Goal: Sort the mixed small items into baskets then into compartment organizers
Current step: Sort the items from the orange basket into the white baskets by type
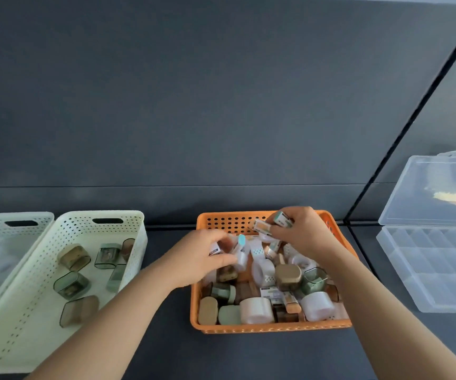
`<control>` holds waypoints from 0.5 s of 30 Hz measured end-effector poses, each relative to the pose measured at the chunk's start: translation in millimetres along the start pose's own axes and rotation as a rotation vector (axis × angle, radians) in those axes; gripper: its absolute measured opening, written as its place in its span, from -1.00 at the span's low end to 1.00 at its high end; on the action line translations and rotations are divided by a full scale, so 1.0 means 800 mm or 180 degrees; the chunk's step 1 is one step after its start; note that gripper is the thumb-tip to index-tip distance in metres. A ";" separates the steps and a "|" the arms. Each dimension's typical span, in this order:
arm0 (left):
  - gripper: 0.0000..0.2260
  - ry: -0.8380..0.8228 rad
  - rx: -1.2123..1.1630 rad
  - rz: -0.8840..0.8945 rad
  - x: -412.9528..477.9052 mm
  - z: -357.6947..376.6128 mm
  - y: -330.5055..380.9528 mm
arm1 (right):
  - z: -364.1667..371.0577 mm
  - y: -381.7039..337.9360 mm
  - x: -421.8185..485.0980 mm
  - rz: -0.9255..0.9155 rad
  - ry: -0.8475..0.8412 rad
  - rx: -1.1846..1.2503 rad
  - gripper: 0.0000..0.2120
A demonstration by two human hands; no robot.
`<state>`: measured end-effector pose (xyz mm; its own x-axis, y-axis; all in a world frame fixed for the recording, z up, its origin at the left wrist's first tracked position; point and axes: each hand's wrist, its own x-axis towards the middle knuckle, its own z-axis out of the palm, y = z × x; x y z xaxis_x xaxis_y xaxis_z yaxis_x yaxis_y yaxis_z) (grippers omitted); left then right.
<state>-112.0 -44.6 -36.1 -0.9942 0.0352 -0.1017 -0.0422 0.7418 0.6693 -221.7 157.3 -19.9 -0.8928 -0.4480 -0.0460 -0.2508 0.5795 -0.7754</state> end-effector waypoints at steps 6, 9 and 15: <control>-0.88 0.1405 -0.0734 -0.0425 -0.098 -0.061 -0.054 | 0.071 -0.083 -0.003 -0.0438 -0.0117 0.0200 -0.92; -0.89 0.1907 -0.0745 -0.0647 -0.159 -0.101 -0.103 | 0.131 -0.134 -0.003 -0.0650 -0.0278 0.0140 -0.92; -0.90 0.2414 -0.0373 -0.1203 -0.278 -0.204 -0.219 | 0.281 -0.240 -0.005 -0.0825 -0.0689 0.0174 -0.84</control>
<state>100.2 -291.8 -10.1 -0.7068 -0.6894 0.1586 -0.3527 0.5378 0.7657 -86.0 -105.5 -12.7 -0.7004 -0.7131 0.0288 -0.4333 0.3929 -0.8111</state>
